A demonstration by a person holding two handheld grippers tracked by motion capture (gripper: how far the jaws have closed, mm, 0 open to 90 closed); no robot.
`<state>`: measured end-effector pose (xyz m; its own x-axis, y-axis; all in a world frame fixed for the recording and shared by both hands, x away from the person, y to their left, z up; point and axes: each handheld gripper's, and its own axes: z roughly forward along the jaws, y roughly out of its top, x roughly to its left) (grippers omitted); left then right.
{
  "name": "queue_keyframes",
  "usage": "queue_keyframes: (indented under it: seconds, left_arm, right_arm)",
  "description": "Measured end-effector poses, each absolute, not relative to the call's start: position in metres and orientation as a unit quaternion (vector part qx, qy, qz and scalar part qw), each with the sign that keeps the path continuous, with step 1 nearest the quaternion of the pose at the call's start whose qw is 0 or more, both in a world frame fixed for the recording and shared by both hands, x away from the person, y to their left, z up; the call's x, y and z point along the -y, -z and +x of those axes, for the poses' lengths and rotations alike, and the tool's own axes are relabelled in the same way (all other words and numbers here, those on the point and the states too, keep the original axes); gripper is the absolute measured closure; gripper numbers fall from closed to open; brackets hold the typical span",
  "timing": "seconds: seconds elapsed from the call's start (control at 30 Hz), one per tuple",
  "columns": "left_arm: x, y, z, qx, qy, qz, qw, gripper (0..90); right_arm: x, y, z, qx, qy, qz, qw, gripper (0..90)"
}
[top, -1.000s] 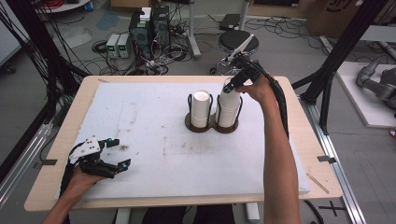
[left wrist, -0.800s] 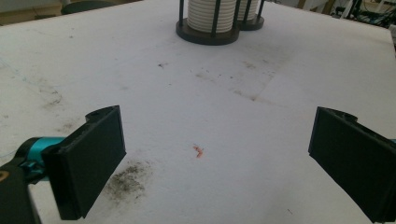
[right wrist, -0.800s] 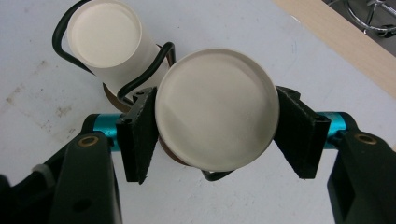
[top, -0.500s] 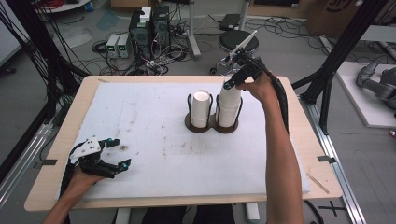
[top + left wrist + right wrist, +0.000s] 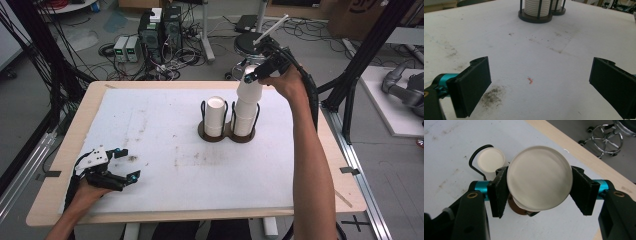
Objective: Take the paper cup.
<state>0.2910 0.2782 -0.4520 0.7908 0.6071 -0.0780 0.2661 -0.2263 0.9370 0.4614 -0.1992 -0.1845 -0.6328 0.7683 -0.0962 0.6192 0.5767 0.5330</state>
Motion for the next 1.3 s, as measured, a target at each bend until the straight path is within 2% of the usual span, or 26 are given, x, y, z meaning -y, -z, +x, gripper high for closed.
queue_keyframes:
  seconds: [0.37, 0.77, 1.3]
  left_arm:
    - [-0.278, 0.452, 0.291, -0.285, -0.154, 0.768, 0.552, 3.7]
    - [-0.278, 0.452, 0.292, -0.284, -0.152, 0.769, 0.553, 3.7]
    - [-0.278, 0.452, 0.292, -0.284, -0.152, 0.769, 0.552, 3.7]
  right_arm:
    - [0.204, 0.167, 0.448, -0.870, -0.256, 0.385, 0.169, 37.5]
    - [0.210, 0.143, 0.411, -0.868, -0.299, 0.349, 0.185, 37.5]
    - [0.207, 0.150, 0.357, -0.876, -0.366, 0.266, 0.169, 37.5]
